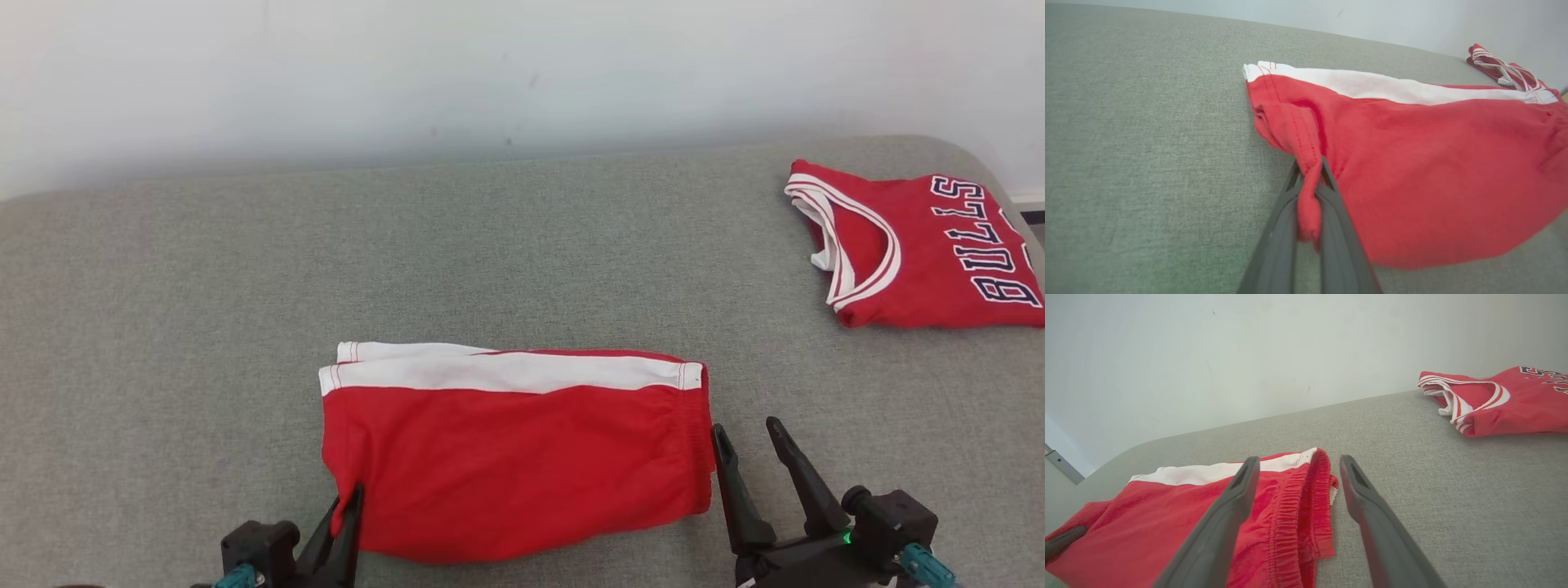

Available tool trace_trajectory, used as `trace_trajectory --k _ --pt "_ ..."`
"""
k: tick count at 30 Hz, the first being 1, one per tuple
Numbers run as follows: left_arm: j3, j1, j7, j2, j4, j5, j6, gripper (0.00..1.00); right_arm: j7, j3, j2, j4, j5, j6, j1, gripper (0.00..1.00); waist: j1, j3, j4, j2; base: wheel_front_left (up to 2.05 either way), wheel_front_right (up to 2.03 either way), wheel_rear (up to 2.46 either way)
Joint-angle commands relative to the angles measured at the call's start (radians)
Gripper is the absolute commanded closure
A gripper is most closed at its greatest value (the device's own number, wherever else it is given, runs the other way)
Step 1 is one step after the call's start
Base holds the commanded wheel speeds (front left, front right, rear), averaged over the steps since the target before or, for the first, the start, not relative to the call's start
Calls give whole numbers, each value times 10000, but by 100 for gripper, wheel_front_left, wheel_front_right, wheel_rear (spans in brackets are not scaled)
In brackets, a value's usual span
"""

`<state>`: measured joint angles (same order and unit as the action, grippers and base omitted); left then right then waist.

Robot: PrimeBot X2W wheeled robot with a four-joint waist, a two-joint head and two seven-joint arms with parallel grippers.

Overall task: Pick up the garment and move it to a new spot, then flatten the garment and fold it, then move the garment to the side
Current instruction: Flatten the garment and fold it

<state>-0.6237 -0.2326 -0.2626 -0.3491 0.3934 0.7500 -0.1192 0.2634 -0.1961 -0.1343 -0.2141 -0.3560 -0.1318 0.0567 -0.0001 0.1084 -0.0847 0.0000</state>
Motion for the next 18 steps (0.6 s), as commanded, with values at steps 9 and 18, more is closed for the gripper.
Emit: trace_trajectory --k 9,18 --pt "711 542 -22 87 -663 -527 -178 0 -1 -18 91 -76 -246 19 32 0 1 -131 -49 0 0 0 0" --pt "2651 1286 -24 653 -1821 -2461 -19 0 -1 537 227 207 172 19 210 0 1 -211 127 0 0 0 0"
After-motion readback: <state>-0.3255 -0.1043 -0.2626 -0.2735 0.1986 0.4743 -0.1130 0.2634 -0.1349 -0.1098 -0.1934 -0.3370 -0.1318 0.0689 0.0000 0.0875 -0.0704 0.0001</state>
